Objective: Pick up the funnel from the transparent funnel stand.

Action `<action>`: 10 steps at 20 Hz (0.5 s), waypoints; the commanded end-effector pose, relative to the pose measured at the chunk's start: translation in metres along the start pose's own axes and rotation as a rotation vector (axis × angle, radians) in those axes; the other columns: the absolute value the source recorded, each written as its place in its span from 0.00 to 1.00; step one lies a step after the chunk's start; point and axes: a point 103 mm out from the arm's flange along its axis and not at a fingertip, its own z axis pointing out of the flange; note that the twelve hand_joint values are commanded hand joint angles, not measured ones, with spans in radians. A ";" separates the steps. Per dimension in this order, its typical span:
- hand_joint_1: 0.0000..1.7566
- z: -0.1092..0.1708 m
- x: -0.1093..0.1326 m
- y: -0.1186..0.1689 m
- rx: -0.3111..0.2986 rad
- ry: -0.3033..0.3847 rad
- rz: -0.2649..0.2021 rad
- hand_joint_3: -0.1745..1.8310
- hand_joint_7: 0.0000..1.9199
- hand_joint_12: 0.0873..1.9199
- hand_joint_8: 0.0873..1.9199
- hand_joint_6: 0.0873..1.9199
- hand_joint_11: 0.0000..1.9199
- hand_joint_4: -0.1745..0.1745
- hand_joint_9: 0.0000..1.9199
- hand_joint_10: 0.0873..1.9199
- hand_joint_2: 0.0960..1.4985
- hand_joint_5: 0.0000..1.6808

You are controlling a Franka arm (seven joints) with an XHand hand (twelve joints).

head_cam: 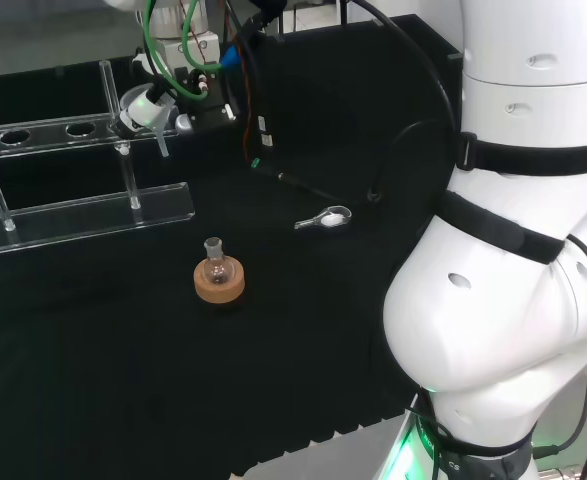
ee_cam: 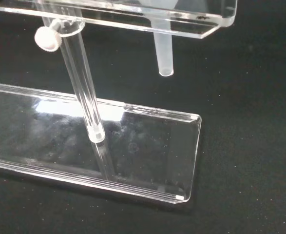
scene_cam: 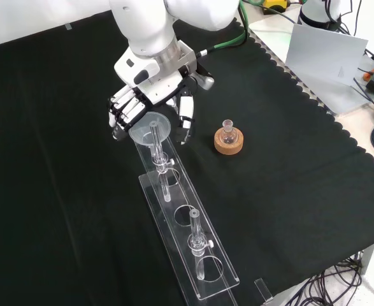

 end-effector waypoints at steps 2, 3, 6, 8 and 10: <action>0.33 0.001 -0.003 -0.001 -0.003 0.001 0.001 0.17 0.17 0.48 0.23 0.00 0.00 0.42 0.05 0.37 0.46 0.15; 0.33 0.000 -0.003 0.000 -0.004 0.002 0.002 0.17 0.18 0.48 0.23 0.00 0.00 0.41 0.05 0.37 0.46 0.15; 0.33 -0.001 -0.002 0.001 -0.014 -0.003 0.003 0.18 0.20 0.49 0.24 0.00 0.00 0.39 0.06 0.36 0.46 0.18; 0.34 -0.002 -0.001 0.002 -0.019 -0.006 0.005 0.18 0.22 0.49 0.24 0.00 0.00 0.38 0.07 0.36 0.46 0.19; 0.34 -0.002 -0.001 0.002 -0.023 -0.010 0.007 0.19 0.23 0.50 0.24 0.00 0.00 0.37 0.08 0.36 0.45 0.21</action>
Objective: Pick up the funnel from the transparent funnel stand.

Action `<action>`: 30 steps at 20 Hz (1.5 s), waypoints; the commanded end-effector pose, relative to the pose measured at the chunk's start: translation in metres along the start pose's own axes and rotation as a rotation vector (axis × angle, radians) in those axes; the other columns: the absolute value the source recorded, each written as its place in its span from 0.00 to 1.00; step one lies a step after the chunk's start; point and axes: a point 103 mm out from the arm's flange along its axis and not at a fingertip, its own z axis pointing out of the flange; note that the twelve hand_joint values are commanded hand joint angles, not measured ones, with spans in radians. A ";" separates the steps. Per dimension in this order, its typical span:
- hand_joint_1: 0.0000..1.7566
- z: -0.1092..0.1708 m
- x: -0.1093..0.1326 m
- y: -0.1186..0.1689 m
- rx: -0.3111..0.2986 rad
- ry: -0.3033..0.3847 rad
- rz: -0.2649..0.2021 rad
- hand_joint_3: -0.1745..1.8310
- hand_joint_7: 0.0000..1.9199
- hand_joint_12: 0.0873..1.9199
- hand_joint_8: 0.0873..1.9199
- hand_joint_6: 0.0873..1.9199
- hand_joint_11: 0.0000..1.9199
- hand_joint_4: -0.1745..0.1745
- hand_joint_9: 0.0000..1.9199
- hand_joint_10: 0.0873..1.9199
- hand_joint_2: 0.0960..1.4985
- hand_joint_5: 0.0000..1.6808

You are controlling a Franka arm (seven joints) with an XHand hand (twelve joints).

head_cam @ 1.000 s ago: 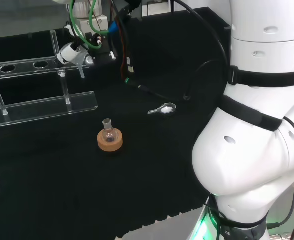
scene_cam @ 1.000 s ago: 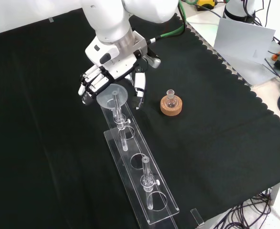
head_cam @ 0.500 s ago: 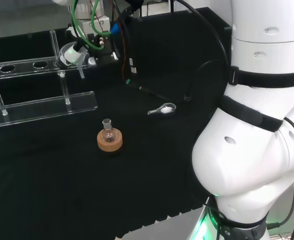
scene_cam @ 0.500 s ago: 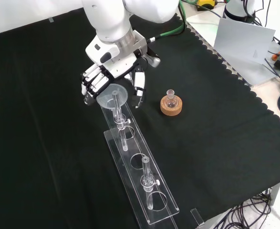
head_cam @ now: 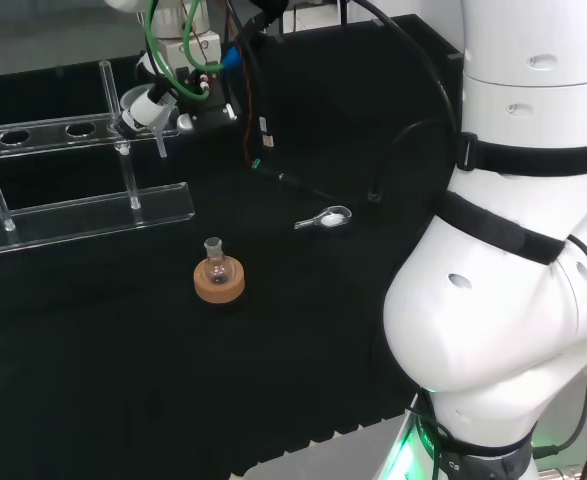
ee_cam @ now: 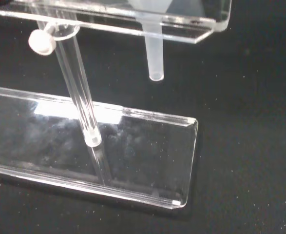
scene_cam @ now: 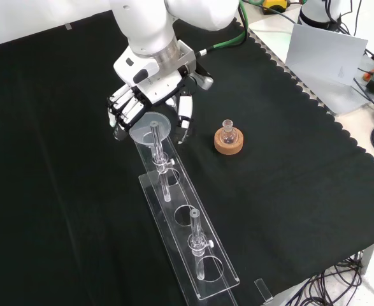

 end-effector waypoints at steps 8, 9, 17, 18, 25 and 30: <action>0.36 -0.001 -0.001 0.002 -0.016 -0.014 0.007 0.21 0.28 0.50 0.24 0.00 0.00 0.38 0.11 0.34 0.44 0.27; 0.36 -0.002 -0.001 0.002 -0.018 -0.014 0.008 0.21 0.28 0.50 0.24 0.00 0.00 0.38 0.12 0.34 0.44 0.27; 0.38 -0.003 -0.005 0.004 -0.036 -0.022 0.012 0.24 0.35 0.54 0.25 0.00 0.00 0.39 0.16 0.33 0.43 0.31; 0.38 -0.003 -0.006 0.003 -0.041 -0.020 0.015 0.24 0.35 0.54 0.26 0.00 0.00 0.39 0.16 0.33 0.43 0.31; 0.40 -0.007 -0.008 0.005 -0.066 -0.036 0.011 0.25 0.38 0.55 0.27 0.00 0.00 0.39 0.18 0.32 0.43 0.34; 0.41 -0.011 -0.011 0.005 -0.082 -0.049 0.013 0.26 0.41 0.55 0.28 0.00 0.00 0.40 0.20 0.31 0.42 0.37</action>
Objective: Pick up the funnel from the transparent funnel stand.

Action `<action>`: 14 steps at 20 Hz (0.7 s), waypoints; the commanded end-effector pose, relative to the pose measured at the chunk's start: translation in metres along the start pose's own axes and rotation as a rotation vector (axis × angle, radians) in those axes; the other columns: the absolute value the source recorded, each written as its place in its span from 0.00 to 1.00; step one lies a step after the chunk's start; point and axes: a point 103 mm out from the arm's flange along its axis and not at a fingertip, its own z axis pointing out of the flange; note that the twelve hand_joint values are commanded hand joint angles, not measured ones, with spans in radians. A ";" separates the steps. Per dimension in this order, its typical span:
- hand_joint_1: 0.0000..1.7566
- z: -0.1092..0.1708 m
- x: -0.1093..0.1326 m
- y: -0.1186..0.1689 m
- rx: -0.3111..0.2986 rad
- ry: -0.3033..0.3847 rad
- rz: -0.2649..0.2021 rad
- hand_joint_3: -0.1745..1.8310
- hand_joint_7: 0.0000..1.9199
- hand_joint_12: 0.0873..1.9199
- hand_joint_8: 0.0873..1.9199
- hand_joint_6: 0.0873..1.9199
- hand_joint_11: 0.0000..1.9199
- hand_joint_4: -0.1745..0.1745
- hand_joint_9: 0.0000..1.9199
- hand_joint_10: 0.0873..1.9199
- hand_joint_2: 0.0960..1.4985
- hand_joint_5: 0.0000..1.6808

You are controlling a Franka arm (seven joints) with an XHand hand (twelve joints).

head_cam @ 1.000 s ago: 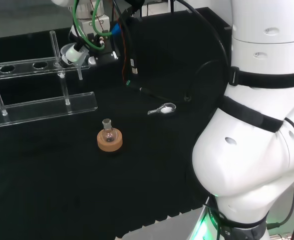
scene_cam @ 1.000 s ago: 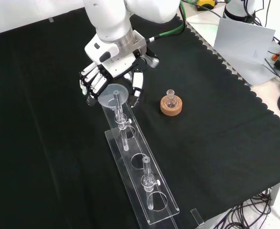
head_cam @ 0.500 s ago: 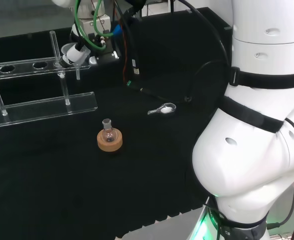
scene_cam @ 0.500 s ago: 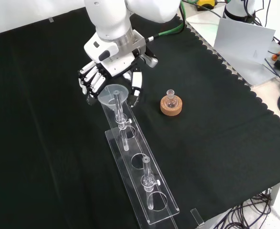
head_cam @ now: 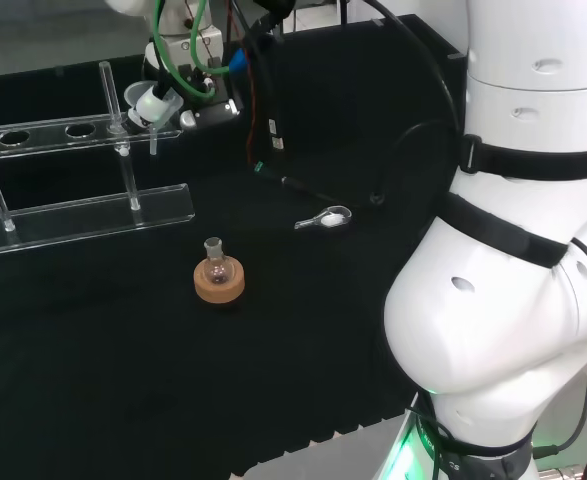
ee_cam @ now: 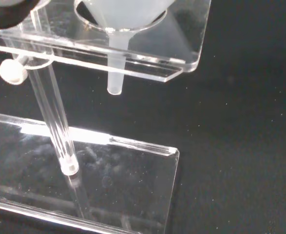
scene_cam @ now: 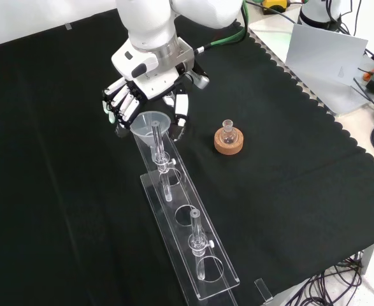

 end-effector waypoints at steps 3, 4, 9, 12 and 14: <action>0.42 -0.005 -0.003 0.000 -0.017 -0.020 -0.003 0.27 0.42 0.56 0.28 0.00 0.00 0.41 0.21 0.30 0.42 0.39; 0.42 -0.006 -0.004 0.000 -0.016 -0.027 -0.006 0.27 0.43 0.56 0.28 0.00 0.00 0.41 0.22 0.30 0.42 0.39; 0.42 -0.013 -0.004 0.000 -0.019 -0.049 -0.019 0.28 0.44 0.56 0.28 0.00 0.00 0.43 0.22 0.29 0.42 0.40; 0.42 -0.020 -0.003 0.000 -0.028 -0.060 -0.035 0.28 0.44 0.57 0.28 0.00 0.00 0.43 0.22 0.29 0.41 0.41; 0.42 -0.024 -0.002 0.000 -0.032 -0.068 -0.045 0.29 0.45 0.57 0.27 0.01 0.00 0.44 0.23 0.28 0.41 0.41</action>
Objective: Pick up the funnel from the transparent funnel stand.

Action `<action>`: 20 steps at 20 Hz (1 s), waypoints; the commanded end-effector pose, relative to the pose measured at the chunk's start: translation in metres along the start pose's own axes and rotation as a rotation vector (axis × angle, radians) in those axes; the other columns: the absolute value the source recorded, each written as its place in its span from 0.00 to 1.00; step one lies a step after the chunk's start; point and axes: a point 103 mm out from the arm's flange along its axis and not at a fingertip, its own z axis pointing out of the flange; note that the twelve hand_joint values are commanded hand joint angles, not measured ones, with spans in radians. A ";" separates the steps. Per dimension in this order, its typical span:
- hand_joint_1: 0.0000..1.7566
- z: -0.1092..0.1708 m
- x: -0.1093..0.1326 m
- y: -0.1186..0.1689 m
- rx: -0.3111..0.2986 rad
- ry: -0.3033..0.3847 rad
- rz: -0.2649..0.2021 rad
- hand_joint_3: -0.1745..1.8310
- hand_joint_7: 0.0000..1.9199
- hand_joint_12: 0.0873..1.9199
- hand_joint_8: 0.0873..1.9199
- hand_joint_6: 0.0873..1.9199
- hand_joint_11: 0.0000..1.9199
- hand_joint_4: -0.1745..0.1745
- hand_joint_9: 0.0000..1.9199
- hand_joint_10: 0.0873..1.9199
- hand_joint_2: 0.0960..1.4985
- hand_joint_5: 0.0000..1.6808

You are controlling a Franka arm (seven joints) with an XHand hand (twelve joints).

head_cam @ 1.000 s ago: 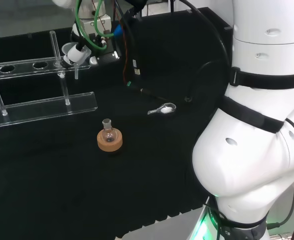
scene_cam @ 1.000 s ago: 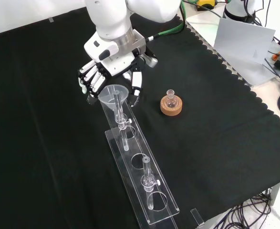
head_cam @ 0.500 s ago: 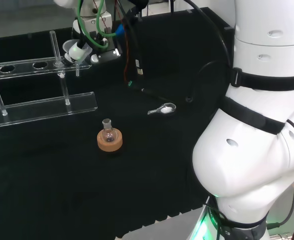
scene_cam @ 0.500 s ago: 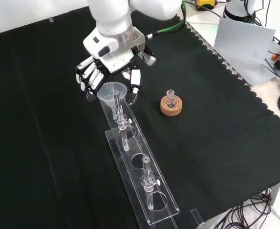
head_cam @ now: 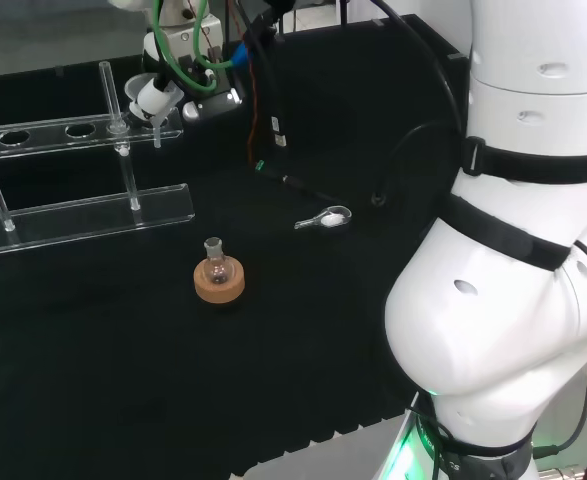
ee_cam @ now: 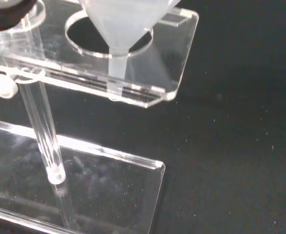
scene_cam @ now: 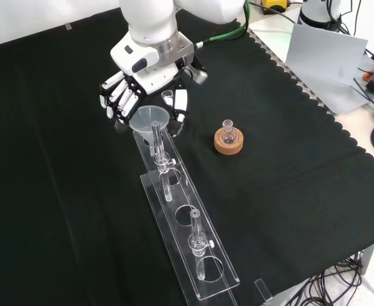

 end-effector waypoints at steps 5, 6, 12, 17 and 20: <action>0.42 -0.026 -0.001 0.002 -0.028 -0.044 -0.043 0.29 0.46 0.57 0.27 0.01 0.00 0.45 0.23 0.28 0.41 0.43; 0.42 -0.029 -0.002 0.003 -0.030 -0.052 -0.047 0.29 0.46 0.58 0.27 0.02 0.00 0.46 0.23 0.28 0.41 0.43; 0.42 -0.043 -0.011 0.003 -0.012 -0.055 -0.038 0.30 0.48 0.58 0.26 0.03 0.00 0.47 0.24 0.27 0.40 0.44; 0.42 -0.059 -0.013 0.000 -0.007 -0.041 -0.034 0.31 0.48 0.58 0.25 0.03 0.00 0.47 0.25 0.27 0.40 0.44; 0.42 -0.072 -0.015 -0.002 -0.026 -0.025 -0.026 0.31 0.48 0.57 0.25 0.03 0.00 0.46 0.25 0.27 0.40 0.44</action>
